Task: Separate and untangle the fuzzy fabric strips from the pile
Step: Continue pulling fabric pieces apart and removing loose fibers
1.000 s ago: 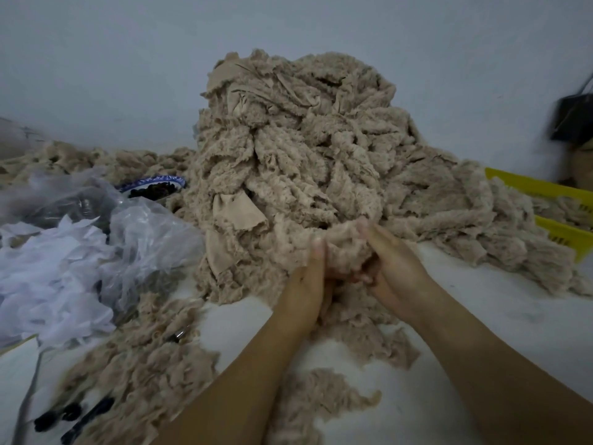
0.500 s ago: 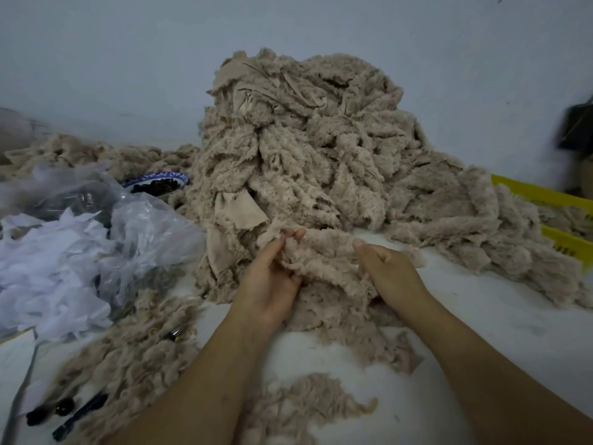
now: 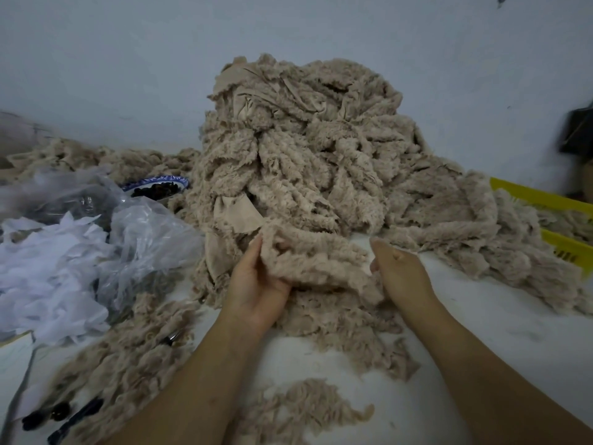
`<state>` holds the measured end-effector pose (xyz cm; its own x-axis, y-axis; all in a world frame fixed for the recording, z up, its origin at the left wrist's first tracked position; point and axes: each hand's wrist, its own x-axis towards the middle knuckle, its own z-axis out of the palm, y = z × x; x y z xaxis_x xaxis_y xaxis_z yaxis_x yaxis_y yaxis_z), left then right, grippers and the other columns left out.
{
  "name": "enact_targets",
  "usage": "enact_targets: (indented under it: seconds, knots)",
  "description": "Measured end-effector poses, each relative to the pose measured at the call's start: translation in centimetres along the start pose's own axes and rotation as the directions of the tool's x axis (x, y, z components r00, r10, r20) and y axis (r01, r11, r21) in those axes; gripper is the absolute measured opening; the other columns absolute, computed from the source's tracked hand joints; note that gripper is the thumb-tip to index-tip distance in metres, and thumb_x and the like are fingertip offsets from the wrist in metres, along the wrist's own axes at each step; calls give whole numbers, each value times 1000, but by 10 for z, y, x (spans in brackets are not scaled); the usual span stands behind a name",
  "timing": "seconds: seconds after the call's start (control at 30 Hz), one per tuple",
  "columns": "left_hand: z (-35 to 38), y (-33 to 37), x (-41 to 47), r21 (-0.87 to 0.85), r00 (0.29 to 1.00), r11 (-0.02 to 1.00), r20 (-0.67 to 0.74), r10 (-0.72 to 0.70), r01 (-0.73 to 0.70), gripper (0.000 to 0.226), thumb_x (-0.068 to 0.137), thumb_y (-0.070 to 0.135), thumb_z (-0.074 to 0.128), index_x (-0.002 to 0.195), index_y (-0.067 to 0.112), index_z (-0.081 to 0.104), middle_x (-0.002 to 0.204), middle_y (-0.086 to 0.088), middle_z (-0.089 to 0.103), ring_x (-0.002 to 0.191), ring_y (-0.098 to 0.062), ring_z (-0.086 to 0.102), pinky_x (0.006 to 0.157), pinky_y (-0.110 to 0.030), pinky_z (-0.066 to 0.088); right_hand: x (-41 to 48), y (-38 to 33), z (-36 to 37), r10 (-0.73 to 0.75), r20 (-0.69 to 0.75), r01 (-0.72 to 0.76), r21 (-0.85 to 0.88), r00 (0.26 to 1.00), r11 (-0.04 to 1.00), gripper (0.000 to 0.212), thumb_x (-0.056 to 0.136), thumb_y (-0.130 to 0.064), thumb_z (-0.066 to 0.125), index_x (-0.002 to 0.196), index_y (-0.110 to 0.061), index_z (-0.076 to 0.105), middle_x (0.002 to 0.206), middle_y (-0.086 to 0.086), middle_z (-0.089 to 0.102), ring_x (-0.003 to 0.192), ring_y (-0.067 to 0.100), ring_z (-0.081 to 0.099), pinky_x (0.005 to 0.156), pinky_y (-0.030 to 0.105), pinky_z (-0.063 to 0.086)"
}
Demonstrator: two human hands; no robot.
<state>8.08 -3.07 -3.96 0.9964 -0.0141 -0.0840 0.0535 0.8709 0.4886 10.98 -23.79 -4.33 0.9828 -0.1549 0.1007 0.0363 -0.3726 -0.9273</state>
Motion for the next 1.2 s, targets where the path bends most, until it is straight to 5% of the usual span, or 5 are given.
enact_targets:
  seconds: [0.23,0.47,0.7,1.1,1.2]
  knots:
    - [1,11,0,98,997,994,48,-55,50,28,86,33,54,90,6,58,69,-2,60,47,-6,53,45,-15,47,8,-1,-19,91,-119,-73,144,989,987,57,95,-51,52,52,-16,43,40,-6,42,49,20,39,60,29,31]
    - [11,-24,-12,729,1000,684,18,-25,5,25,94,-4,53,87,9,73,77,-14,74,62,-20,70,55,-26,57,-24,-15,15,-133,435,83,132,890,988,60,74,-88,42,102,-44,72,101,-23,72,96,-10,63,83,8,45]
    - [12,-28,-18,960,999,276,44,25,-49,45,95,4,49,60,27,64,44,10,51,38,-8,41,39,-17,32,-22,-21,7,-206,368,99,290,907,952,35,101,-29,52,67,-34,59,65,-13,52,59,4,47,58,15,41]
    - [6,5,-16,606,974,792,127,-188,74,30,81,22,76,111,19,75,110,-17,73,98,-27,71,84,-37,59,-1,-19,-12,239,42,-171,818,970,549,16,104,-19,48,90,-17,56,58,-4,56,42,5,50,42,19,43]
    - [7,6,-16,386,970,916,161,-183,109,32,74,19,81,106,17,78,101,-10,75,84,-20,74,68,-30,60,2,-12,-12,268,47,-197,801,962,565,21,105,-18,45,85,-17,51,60,-2,45,39,6,39,38,20,35]
